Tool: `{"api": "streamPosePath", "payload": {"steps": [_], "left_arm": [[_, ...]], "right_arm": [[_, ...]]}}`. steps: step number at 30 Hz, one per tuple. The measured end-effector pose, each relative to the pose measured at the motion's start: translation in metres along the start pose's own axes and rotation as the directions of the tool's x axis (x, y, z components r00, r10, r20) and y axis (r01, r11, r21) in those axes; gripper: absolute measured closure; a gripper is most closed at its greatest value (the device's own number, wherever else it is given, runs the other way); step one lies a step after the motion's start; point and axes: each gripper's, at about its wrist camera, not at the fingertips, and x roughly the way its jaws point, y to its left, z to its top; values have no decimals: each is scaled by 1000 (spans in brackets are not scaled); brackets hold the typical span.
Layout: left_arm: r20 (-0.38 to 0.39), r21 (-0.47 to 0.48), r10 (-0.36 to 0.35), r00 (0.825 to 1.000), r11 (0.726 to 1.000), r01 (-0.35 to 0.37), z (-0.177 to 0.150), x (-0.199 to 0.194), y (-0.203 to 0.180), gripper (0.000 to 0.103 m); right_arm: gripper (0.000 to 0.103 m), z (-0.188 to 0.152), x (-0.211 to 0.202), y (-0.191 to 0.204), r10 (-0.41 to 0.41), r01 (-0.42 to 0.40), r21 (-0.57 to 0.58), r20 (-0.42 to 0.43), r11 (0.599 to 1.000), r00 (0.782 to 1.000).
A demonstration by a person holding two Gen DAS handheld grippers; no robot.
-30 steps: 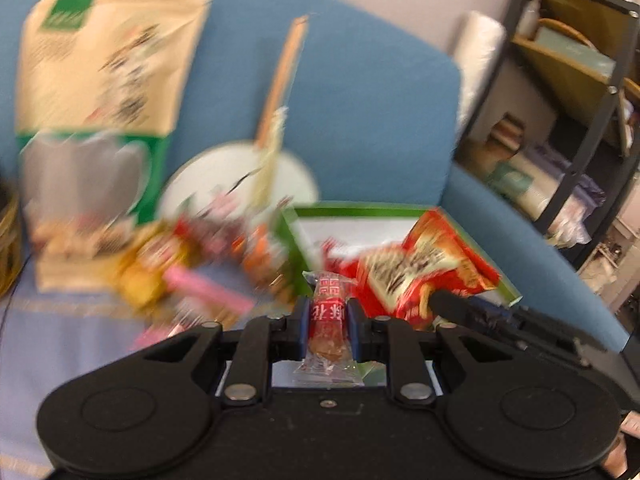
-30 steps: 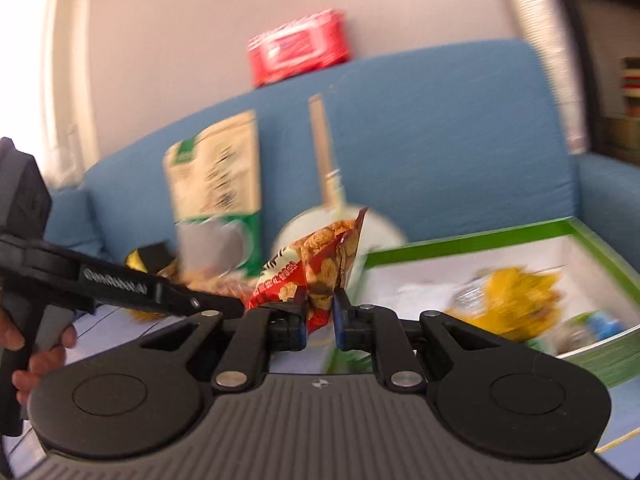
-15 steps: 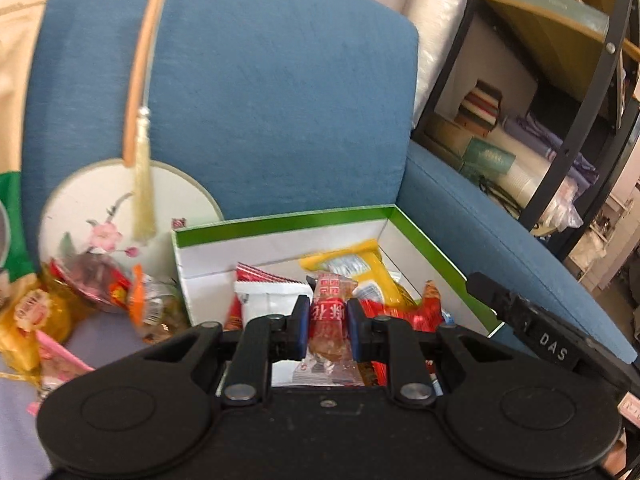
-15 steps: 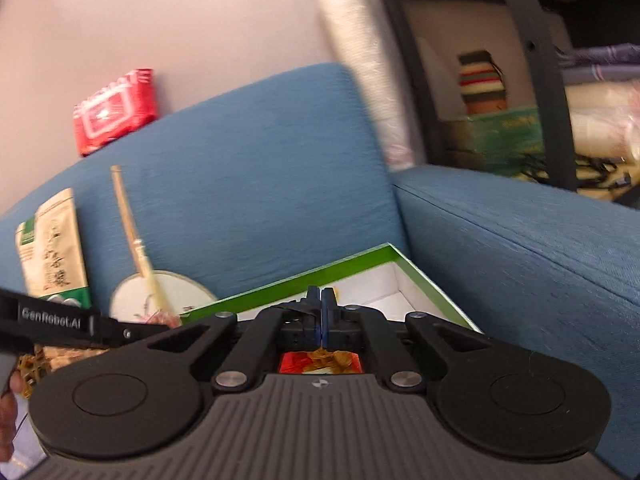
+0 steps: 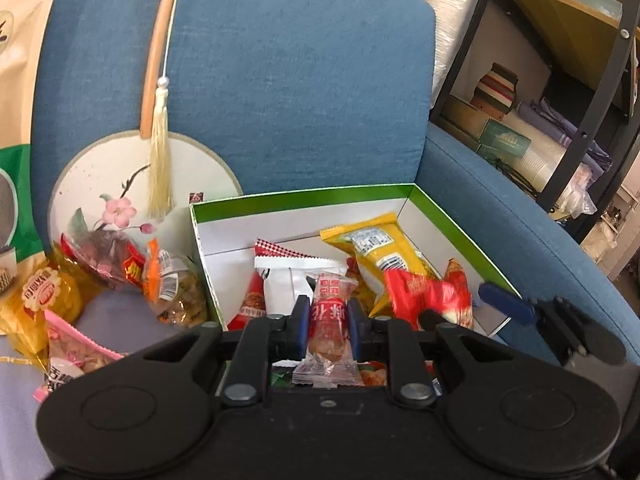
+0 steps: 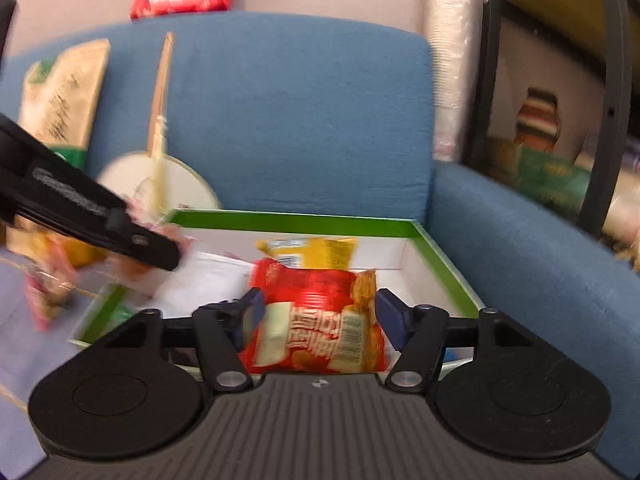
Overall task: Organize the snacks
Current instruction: 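Carry both snacks over the green box and open both tools to drop them, then move both tools back and grasp the pink-wrapped packet together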
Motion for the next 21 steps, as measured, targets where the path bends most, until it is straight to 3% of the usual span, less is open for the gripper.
{"api": "streamPosePath", "payload": {"steps": [1, 5, 7, 9, 10, 11, 12, 16, 21], "left_arm": [[-3, -1, -2, 1000, 1000, 2, 0, 1, 0, 71], [-30, -12, -14, 999, 1000, 13, -3, 13, -5, 71], [-40, -10, -8, 999, 1000, 8, -6, 19, -8, 71], [-46, -17, -13, 999, 1000, 12, -8, 23, -9, 70], [-41, -19, -23, 999, 1000, 22, -9, 22, -10, 64], [-27, -14, -27, 999, 1000, 27, -10, 19, -10, 37], [-16, -5, -27, 1000, 1000, 27, -11, 17, -11, 0], [84, 5, 80, 993, 997, -81, -17, -7, -11, 0], [51, -17, 110, 993, 994, -109, -39, -41, 16, 0]], "right_arm": [[15, 0, 3, -5, -7, 7, 33, -9, 999, 1000], [11, -4, 11, -24, -99, 105, 108, -52, 989, 994], [7, -4, 9, -33, -84, 92, 174, -53, 980, 995], [5, -2, -2, -42, -51, 46, 255, 10, 966, 999], [0, -1, -7, -43, -42, 30, 274, 38, 961, 998], [0, 0, -10, -44, -39, 21, 282, 58, 959, 998], [0, -1, -13, -43, -32, 12, 284, 69, 959, 997], [0, -1, -9, -33, 38, -47, 265, 37, 963, 999], [0, 0, -14, -9, 125, -129, 206, 35, 970, 992]]}}
